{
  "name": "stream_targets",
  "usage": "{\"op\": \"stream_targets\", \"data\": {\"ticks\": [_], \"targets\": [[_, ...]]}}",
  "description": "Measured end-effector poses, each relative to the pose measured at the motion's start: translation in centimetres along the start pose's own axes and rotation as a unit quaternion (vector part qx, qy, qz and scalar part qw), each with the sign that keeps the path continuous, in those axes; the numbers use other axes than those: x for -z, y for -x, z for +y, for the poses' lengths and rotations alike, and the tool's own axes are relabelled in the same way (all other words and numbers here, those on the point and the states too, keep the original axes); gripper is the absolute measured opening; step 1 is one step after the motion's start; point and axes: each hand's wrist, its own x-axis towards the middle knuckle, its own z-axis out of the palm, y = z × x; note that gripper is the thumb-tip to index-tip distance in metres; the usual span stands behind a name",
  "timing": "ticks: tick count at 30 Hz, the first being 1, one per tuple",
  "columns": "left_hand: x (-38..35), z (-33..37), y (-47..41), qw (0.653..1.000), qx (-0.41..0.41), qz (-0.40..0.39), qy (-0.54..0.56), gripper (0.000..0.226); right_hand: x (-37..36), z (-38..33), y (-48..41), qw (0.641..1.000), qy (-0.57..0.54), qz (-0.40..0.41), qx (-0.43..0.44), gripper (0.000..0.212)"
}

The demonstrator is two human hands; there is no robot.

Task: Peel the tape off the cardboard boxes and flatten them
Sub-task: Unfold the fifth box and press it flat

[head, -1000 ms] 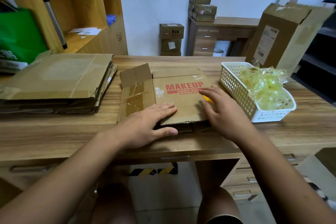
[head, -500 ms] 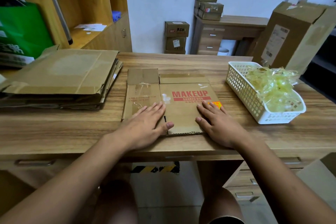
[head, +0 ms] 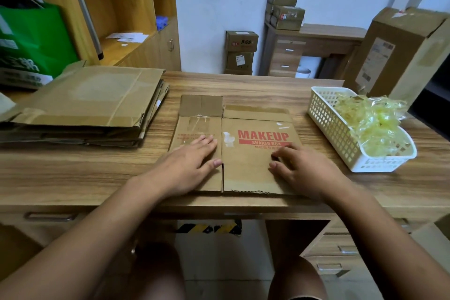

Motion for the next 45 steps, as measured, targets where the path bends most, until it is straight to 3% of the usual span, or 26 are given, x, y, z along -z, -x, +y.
{"op": "stream_targets", "data": {"ticks": [4,8,11,19,26,36,41,45], "targets": [[0.2,-0.9,-0.2,1.000,0.012,0.008,-0.012,0.077,-0.3,-0.2,-1.0,0.999,-0.016,0.051,-0.012,0.046],[-0.5,-1.6,-0.4,0.999,0.029,-0.014,-0.016,0.095,-1.8,0.9,-1.6,1.000,-0.011,-0.012,-0.009,0.067],[-1.1,-1.9,-0.4,0.999,0.023,-0.007,-0.031,0.097,-2.8,1.5,-1.8,0.998,-0.008,-0.057,-0.013,0.071],[-2.1,-2.1,-0.6,0.997,0.029,0.006,-0.071,0.078,-3.5,1.5,-1.8,0.998,0.010,-0.056,-0.015,0.082],[-2.1,-2.0,0.0,0.998,0.044,0.013,-0.052,0.091,-3.7,1.7,-1.6,0.999,0.002,-0.042,-0.032,0.091],[-2.5,-1.9,0.3,0.997,0.055,0.029,-0.055,0.087,-3.5,1.3,-1.3,0.998,0.003,-0.039,-0.049,0.090],[-2.1,-1.8,0.9,0.989,0.132,0.065,0.021,0.074,-3.1,1.1,-0.3,0.991,-0.031,-0.023,-0.128,0.088],[-1.1,-1.6,1.5,0.963,0.158,0.133,0.173,0.062,-2.8,0.7,0.3,0.987,-0.073,-0.012,-0.143,0.080]]}}
